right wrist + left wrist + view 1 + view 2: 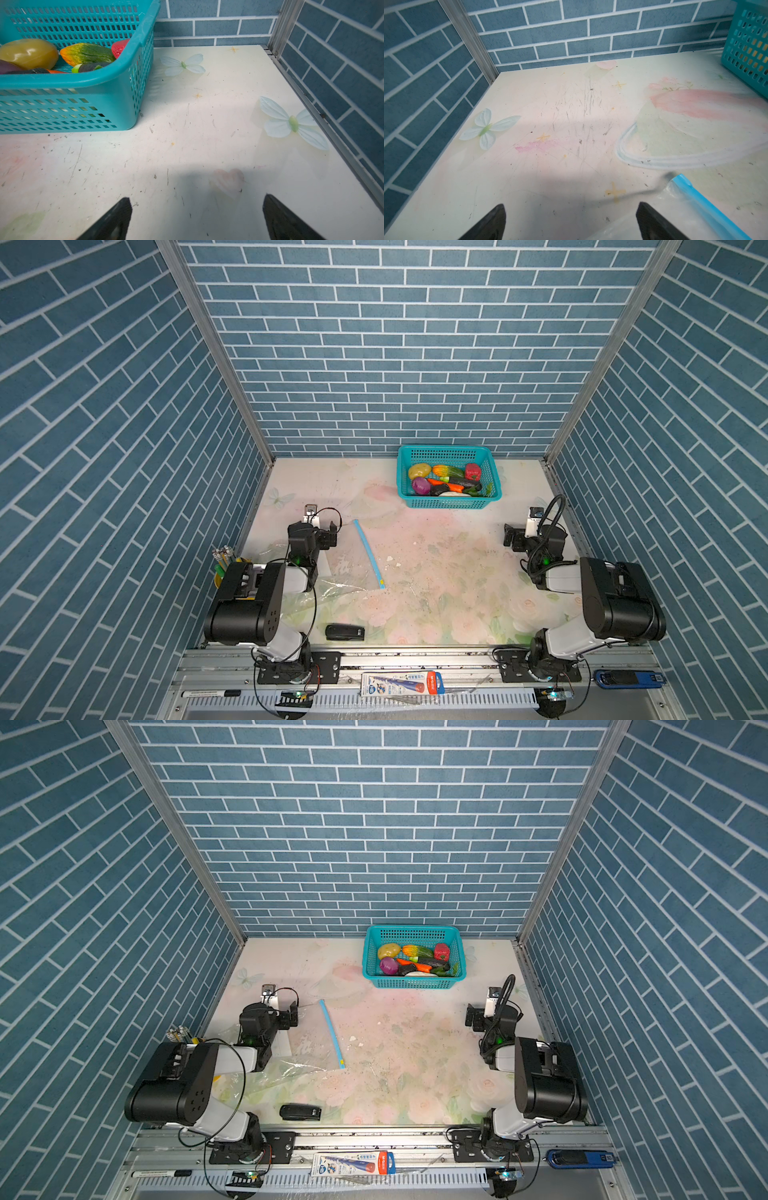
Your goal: Place the food in the zip-top bag and seal the zipper
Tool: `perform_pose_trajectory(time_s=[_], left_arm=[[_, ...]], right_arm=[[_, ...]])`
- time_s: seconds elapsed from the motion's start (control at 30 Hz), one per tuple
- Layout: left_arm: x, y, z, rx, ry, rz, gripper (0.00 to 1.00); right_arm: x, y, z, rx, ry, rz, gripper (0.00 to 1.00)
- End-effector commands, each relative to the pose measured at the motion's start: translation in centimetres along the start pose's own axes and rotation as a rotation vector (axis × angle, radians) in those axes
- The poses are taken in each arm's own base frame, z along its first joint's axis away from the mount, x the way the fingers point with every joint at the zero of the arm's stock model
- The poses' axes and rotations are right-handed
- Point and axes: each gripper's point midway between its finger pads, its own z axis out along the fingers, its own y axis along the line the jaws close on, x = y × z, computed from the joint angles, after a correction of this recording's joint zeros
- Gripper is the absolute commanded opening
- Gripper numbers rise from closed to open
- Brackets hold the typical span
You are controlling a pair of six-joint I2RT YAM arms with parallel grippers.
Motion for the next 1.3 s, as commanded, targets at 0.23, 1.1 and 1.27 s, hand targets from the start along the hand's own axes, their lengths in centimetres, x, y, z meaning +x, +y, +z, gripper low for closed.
perform_pose_trajectory(time_s=[0.23, 1.1, 1.27], left_arm=[[-0.99, 0.15, 0.17, -0.002, -0.024, 0.003, 0.99], [-0.95, 0.17, 0.16, -0.003, -0.023, 0.003, 0.99], [-1.01, 0.16, 0.07, -0.002, -0.029, 0.002, 0.99]], right_arm=[[-1.48, -0.32, 0.39, 0.011, -0.035, 0.028, 0.99], [-1.56, -0.71, 0.34, 0.035, -0.039, 0.026, 0.99], [-1.58, -0.59, 0.21, 0.031, -0.046, 0.024, 0.99]])
